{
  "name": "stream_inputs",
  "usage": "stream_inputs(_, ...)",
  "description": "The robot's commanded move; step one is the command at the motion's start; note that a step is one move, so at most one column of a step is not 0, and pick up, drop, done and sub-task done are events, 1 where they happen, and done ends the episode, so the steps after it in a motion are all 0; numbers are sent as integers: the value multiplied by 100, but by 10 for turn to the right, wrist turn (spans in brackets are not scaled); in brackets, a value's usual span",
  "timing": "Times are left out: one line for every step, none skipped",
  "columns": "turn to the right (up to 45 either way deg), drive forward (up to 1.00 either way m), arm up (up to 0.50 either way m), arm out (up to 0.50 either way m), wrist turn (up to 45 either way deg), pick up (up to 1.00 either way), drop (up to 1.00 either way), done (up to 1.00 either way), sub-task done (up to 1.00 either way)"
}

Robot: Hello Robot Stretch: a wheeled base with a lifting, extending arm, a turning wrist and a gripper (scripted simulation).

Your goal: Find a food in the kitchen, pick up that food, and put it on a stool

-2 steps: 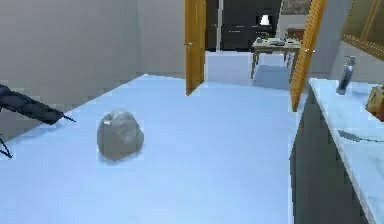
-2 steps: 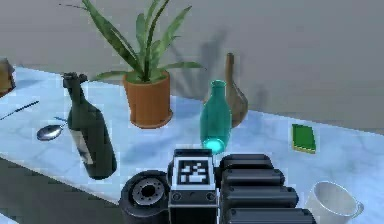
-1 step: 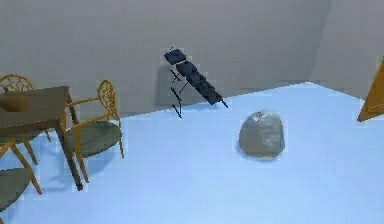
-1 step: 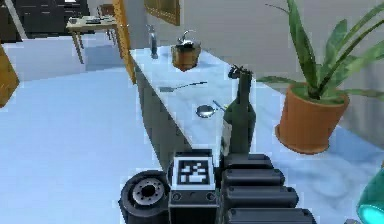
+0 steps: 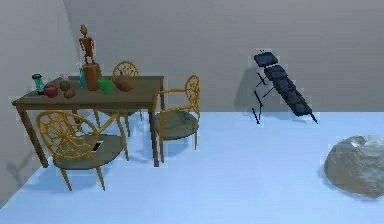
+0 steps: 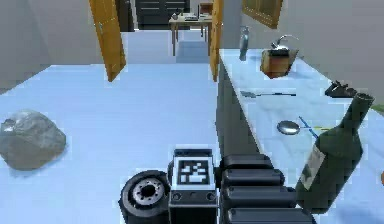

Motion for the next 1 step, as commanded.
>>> stream_inputs(0,15,0,0,0,0,0,0,0)
